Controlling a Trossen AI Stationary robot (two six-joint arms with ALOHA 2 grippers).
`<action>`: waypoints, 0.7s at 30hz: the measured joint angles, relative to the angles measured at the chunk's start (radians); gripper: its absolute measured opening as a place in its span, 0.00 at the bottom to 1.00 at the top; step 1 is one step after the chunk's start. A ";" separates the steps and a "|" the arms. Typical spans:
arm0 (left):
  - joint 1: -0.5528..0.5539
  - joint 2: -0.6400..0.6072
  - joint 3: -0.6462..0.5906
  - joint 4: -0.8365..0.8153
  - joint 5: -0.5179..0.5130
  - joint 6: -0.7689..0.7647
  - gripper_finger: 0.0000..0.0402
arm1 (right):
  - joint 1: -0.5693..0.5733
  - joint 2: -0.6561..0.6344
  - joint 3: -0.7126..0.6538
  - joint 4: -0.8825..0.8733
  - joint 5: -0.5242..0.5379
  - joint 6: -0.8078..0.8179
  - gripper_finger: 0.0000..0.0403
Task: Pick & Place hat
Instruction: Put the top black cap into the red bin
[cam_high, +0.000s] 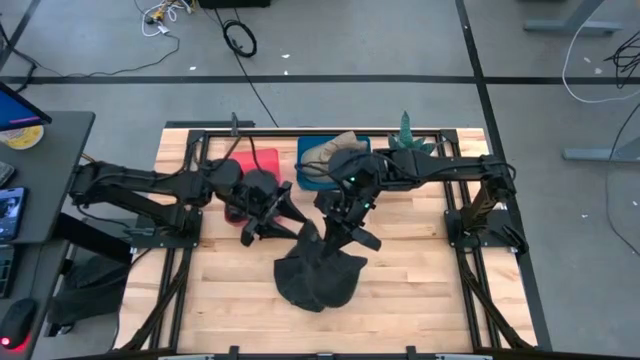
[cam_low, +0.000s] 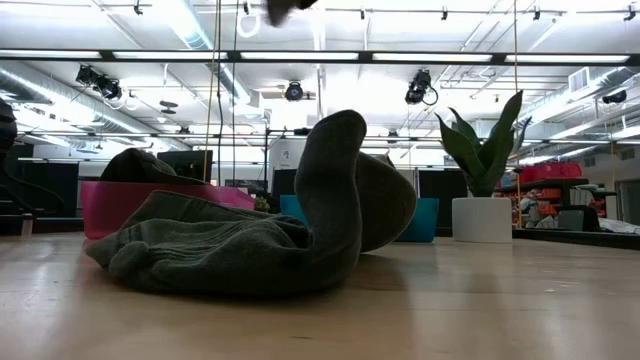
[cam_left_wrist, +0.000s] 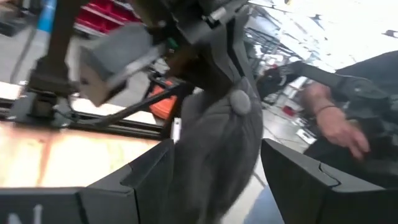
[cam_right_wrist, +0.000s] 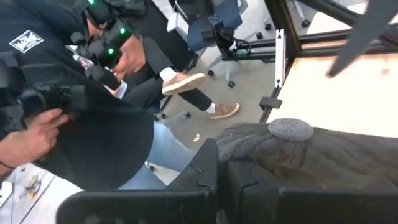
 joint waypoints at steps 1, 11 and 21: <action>-0.002 0.009 0.000 0.014 0.012 -0.005 0.61 | -0.002 0.000 0.000 0.001 0.000 0.001 0.00; 0.024 0.027 -0.001 0.016 -0.038 0.033 0.61 | 0.031 0.000 0.000 0.030 -0.033 0.057 0.00; 0.011 0.055 0.000 0.039 0.065 -0.007 0.61 | 0.022 0.000 0.000 0.068 -0.024 0.083 0.00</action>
